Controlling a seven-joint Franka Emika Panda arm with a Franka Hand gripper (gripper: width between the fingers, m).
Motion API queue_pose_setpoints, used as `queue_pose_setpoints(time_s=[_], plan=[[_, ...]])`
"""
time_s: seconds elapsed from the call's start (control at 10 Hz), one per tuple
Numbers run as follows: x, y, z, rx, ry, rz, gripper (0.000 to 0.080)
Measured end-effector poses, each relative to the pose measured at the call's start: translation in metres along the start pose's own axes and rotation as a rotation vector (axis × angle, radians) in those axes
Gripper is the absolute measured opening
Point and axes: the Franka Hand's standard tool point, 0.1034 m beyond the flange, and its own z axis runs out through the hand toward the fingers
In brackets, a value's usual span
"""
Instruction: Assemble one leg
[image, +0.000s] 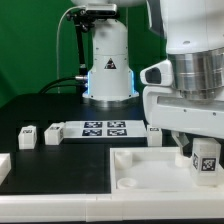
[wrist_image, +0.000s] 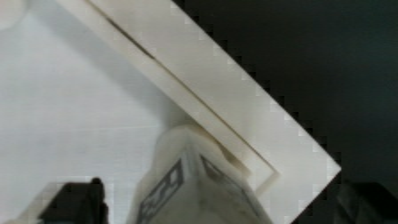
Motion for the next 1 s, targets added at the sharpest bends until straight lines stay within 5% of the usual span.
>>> queue_pose_setpoints(time_s=[0.5, 0.8, 1.0], plan=[[0.0033, 0.0012, -0.0014, -0.053, 0.028, -0.606, 0.0649], [0.0048, 0.0024, -0.0016, -0.058, 0.026, -0.768, 0.0649], [0.0048, 0.0024, -0.0016, -0.058, 0.026, -0.768, 0.0397]])
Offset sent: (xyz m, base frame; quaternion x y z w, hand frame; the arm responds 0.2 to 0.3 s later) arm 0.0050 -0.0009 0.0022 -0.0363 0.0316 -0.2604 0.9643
